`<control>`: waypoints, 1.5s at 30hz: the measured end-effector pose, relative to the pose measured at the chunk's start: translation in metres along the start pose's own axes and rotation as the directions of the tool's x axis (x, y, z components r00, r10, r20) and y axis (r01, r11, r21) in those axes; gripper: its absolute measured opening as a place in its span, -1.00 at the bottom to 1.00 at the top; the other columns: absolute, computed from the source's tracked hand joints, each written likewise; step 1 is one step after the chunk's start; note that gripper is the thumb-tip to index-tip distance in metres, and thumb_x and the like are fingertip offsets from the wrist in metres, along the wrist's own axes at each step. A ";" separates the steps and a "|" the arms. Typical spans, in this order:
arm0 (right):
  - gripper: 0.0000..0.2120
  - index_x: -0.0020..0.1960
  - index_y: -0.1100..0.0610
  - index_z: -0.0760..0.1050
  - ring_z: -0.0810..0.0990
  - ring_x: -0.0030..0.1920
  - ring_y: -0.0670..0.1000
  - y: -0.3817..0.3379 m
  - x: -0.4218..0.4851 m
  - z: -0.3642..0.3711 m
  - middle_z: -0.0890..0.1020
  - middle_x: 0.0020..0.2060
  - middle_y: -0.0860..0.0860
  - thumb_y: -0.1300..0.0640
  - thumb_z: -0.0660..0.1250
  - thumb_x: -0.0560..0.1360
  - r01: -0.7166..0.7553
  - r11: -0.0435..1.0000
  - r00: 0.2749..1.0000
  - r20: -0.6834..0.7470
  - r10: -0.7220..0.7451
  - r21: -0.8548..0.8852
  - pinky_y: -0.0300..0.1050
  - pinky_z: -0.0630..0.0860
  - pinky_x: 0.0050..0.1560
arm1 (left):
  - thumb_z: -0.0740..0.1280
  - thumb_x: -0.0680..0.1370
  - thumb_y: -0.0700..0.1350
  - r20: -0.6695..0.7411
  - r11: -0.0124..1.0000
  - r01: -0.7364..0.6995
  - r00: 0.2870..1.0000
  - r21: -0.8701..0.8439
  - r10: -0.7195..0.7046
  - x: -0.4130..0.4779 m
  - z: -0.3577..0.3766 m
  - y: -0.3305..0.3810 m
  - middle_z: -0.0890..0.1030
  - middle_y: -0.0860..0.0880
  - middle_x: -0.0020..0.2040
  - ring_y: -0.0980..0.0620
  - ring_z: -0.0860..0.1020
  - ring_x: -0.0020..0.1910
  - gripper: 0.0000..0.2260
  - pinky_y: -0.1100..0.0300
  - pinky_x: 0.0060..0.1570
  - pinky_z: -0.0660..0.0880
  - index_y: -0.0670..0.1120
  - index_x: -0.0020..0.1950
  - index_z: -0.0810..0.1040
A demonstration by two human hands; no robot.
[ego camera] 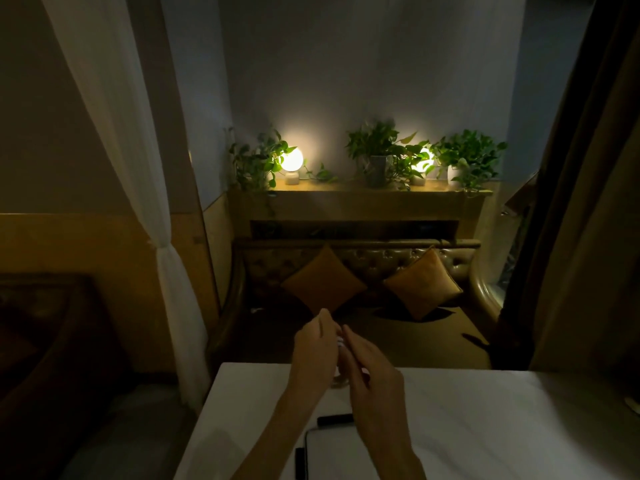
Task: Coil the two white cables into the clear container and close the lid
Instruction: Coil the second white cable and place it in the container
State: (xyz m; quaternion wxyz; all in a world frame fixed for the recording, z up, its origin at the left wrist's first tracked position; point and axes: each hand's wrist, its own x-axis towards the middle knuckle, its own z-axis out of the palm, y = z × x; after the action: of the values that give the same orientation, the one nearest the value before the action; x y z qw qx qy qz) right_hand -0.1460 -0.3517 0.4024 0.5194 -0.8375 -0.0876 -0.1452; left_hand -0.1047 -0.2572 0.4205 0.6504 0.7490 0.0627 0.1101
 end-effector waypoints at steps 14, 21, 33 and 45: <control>-0.71 -0.04 -0.23 0.56 0.66 -0.14 -0.11 0.005 0.004 -0.019 0.67 -0.13 -0.14 0.19 0.30 0.56 0.074 0.985 0.993 0.081 -0.088 0.159 -0.18 0.63 -0.17 | -0.07 0.50 0.40 0.341 0.978 0.207 0.919 0.008 -0.197 -0.004 -0.005 0.001 0.45 0.01 -0.30 0.14 0.55 -0.33 -0.50 0.31 -0.50 0.41 0.02 0.08 0.32; -0.94 -0.03 0.03 0.43 0.64 -0.14 -0.07 0.011 0.004 -0.042 0.62 -0.16 -0.02 0.10 0.21 0.62 -0.037 0.972 0.965 0.259 -0.026 0.232 -0.16 0.61 -0.14 | 0.24 0.55 -0.12 0.629 0.920 0.382 0.736 -0.081 -0.250 -0.005 -0.037 0.000 0.64 -0.13 -0.01 -0.01 0.63 -0.11 -0.74 0.11 -0.10 0.56 -0.14 0.17 0.58; -0.89 -0.05 -0.04 0.43 0.57 -0.26 -0.15 0.009 -0.002 -0.056 0.58 -0.28 -0.14 0.13 0.19 0.61 -0.019 0.960 0.952 0.298 -0.068 0.280 -0.26 0.52 -0.22 | 0.47 0.46 -0.13 0.757 0.929 0.358 0.633 -0.098 -0.164 -0.018 -0.059 0.002 0.60 -0.13 0.26 -0.18 0.58 0.23 -0.61 -0.07 0.16 0.57 0.03 0.27 0.54; -0.90 0.01 0.11 0.40 0.65 0.12 -0.11 -0.007 -0.005 -0.070 0.67 0.10 -0.13 0.09 0.19 0.57 0.046 0.937 0.948 0.279 -0.150 0.347 -0.08 0.63 0.00 | 0.35 0.54 -0.10 0.689 0.967 -0.175 0.724 0.184 0.000 -0.044 -0.061 0.040 0.60 0.11 0.23 0.17 0.61 0.14 -0.37 0.16 0.12 0.60 0.35 0.43 0.11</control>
State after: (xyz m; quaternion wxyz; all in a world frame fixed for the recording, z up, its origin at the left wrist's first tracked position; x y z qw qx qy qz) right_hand -0.1632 -0.4113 0.4362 0.6273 -0.7433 -0.2313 -0.0246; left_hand -0.1644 -0.2147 0.4647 0.5277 0.8106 -0.2041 -0.1509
